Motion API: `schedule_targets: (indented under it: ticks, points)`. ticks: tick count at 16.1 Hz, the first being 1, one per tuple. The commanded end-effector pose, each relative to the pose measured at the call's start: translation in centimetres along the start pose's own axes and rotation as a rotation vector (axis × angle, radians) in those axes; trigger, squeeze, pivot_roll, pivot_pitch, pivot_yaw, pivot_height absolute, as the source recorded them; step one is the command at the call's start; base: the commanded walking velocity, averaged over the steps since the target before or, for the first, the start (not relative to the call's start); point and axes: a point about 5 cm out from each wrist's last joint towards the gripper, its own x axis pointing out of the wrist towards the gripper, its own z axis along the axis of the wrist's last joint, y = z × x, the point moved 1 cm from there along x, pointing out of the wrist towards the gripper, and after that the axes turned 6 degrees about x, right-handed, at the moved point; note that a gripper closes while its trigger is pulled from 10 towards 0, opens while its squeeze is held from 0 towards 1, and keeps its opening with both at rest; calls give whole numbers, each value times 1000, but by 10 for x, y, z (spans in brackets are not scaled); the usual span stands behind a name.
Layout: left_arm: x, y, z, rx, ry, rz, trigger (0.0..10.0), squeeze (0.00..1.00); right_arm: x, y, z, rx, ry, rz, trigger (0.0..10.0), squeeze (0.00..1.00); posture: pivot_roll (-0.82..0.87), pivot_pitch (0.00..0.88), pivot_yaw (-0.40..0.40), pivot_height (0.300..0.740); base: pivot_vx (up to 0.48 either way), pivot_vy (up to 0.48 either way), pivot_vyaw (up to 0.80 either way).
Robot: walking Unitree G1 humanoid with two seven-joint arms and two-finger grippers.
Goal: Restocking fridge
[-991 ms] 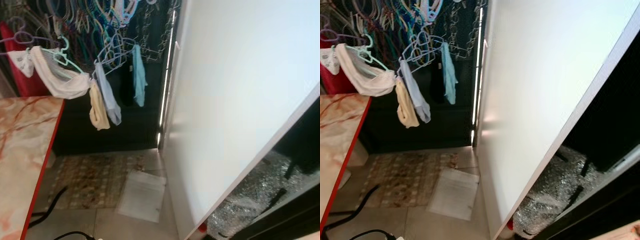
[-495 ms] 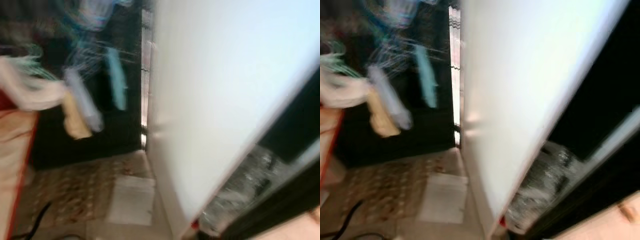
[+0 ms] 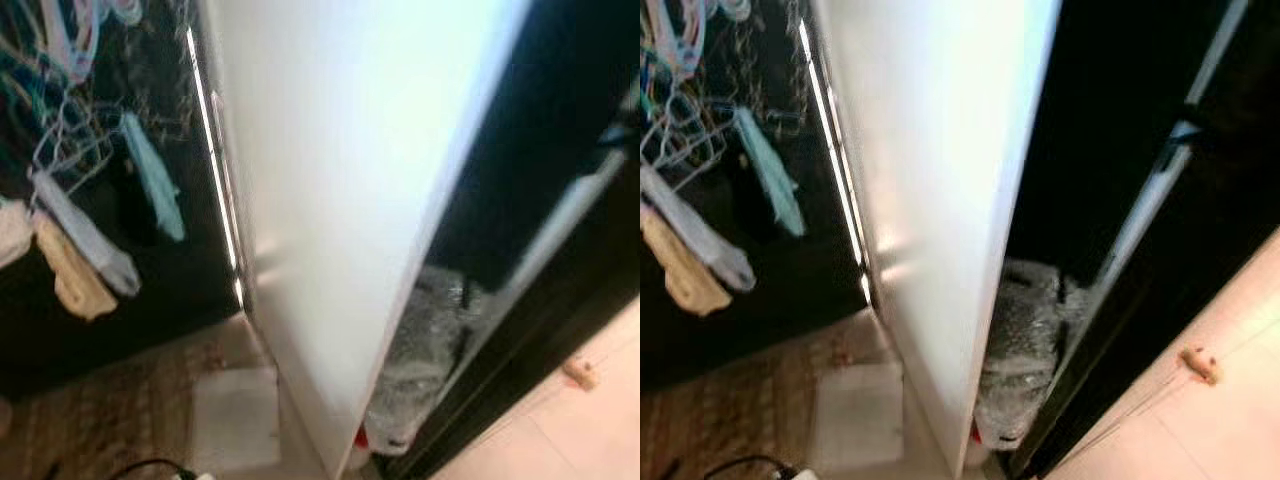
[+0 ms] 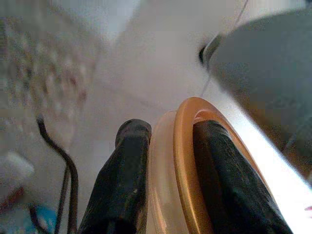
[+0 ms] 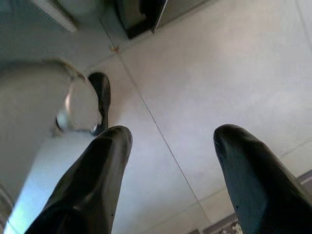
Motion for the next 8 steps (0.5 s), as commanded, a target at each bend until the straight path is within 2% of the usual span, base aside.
schedule_targets:
  ticks: [1, 4, 6, 8]
  points:
    - [-1, -1, -12, 10, 34, -6, 10000, 0, 0, 1, 1, -13, -6, 4, 10000, 0, -77, 0, -32, 723, 0, 0, -438]
    - [-1, 3, -5, 18, 13, -8, 10000, 0, -1, -1, 6, 35, -85, -50, 10000, 0, -89, 0, -25, 723, 0, 0, 0]
    - [-1, 4, -4, 20, 9, -12, 10000, 0, -3, -5, 12, 127, -190, -123, 10000, 0, -102, 0, -19, 723, 0, 0, 0]
    - [-1, 5, -3, 27, 7, -15, 10000, 0, -4, -6, 16, 122, -234, -140, 10000, 0, -112, 0, -18, 723, 0, 0, 0]
